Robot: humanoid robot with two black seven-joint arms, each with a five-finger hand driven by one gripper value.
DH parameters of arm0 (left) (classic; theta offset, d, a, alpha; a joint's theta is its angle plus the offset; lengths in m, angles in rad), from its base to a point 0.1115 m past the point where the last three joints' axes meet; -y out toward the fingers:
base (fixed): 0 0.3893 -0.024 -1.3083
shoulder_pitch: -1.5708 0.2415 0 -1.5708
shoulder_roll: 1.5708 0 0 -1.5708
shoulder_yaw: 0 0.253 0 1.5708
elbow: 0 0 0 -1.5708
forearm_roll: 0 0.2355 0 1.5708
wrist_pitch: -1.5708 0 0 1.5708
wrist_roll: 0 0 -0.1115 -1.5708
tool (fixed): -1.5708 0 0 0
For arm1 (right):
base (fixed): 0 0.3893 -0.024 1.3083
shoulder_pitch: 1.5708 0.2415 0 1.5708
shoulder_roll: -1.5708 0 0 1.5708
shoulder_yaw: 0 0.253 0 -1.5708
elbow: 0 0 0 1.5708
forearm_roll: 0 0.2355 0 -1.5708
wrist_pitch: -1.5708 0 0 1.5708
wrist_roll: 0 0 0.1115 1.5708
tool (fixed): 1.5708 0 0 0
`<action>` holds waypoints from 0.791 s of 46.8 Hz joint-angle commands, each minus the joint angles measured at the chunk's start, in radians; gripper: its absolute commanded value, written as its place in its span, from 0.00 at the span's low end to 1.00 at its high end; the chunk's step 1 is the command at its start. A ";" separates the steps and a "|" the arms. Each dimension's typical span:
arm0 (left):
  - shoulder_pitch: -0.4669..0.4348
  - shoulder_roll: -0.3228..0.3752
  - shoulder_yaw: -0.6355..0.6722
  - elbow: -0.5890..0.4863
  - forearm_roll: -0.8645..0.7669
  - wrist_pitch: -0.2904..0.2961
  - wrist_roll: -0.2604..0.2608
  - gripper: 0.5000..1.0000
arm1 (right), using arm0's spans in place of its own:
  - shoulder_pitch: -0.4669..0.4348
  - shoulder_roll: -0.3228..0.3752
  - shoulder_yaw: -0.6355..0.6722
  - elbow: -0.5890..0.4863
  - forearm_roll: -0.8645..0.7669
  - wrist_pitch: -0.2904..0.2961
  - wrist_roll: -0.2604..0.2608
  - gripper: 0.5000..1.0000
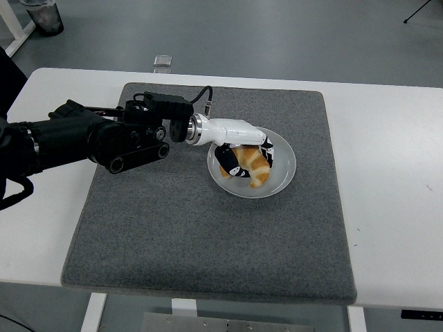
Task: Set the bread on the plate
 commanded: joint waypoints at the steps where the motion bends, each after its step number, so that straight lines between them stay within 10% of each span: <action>1: 0.002 0.000 0.000 0.001 0.001 0.003 0.000 0.00 | 0.000 0.000 0.000 0.000 0.000 0.000 0.000 0.90; 18: 0.014 0.000 0.001 -0.002 -0.001 0.069 0.000 0.00 | 0.000 0.000 0.000 0.000 0.000 0.000 0.000 0.90; 37: 0.026 0.000 -0.001 -0.003 -0.004 0.116 0.000 0.47 | 0.000 0.000 0.000 0.000 0.000 0.000 0.000 0.90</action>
